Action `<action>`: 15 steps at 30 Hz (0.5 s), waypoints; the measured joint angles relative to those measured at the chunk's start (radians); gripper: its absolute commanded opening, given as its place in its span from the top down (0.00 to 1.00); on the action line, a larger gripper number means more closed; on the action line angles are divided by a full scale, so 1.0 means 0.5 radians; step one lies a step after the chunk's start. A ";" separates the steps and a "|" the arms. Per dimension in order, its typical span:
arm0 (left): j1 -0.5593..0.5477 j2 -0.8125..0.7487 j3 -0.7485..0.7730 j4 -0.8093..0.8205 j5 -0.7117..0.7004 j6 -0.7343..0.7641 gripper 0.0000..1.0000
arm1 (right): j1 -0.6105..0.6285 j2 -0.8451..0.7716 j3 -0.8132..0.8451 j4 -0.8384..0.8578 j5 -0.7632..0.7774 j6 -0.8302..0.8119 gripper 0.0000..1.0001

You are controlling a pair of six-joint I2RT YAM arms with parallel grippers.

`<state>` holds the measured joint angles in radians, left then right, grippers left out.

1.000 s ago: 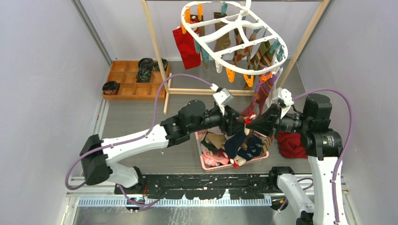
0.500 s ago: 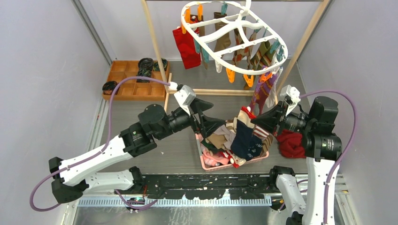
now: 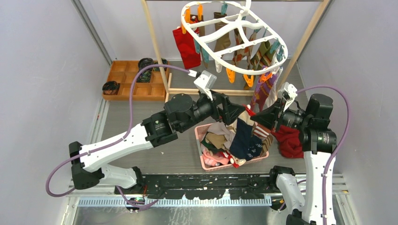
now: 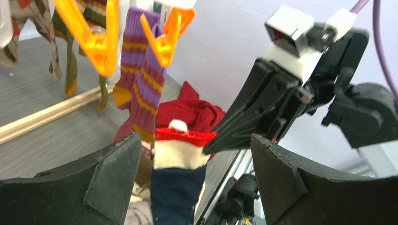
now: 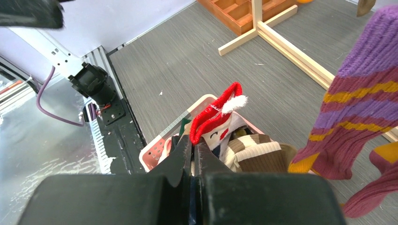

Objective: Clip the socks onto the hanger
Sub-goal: Pick up the sock from the bin.

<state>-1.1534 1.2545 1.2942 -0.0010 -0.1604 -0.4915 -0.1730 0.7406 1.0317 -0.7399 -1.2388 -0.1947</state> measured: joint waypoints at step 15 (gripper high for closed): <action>-0.018 0.451 0.513 -0.043 -0.278 0.096 0.29 | -0.063 0.025 -0.097 0.133 -0.039 0.057 0.99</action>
<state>-1.1622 1.4799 1.5505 -0.0223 -0.2993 -0.4435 -0.2047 0.7532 0.9833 -0.6735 -1.2583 -0.1661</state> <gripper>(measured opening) 0.718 0.062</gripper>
